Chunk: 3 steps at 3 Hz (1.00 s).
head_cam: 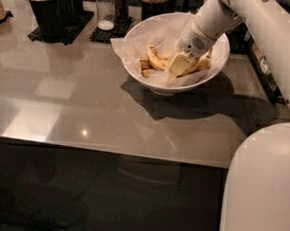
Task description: Pick banana from white bowl
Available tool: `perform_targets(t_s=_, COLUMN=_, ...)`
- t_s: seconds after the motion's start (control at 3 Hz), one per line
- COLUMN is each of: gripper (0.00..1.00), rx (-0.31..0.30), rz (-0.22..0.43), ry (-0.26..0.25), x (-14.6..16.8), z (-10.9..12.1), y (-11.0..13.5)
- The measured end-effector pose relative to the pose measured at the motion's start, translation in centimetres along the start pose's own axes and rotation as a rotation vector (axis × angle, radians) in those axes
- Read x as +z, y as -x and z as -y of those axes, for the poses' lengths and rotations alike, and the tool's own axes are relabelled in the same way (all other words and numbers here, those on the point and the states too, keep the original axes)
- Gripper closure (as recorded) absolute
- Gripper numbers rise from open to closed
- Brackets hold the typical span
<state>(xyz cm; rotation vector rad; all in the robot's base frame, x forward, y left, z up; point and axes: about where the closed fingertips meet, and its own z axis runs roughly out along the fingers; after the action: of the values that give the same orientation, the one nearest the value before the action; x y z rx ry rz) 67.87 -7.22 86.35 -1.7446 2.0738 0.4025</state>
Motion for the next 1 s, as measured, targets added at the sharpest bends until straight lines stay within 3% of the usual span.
perform_targets(t_s=0.33, gripper=1.0, rx=-0.018, rz=0.002, ry=-0.015, x=-1.1, z=-0.3, y=0.0)
perform_targets(t_s=0.67, gripper=1.0, rx=-0.028, rz=0.015, ry=-0.042, x=-3.6, z=-1.5, y=-0.9)
perform_targets(t_s=1.0, gripper=1.0, rx=-0.014, rz=0.016, ry=-0.083, x=-7.6, z=-4.1, y=-2.9)
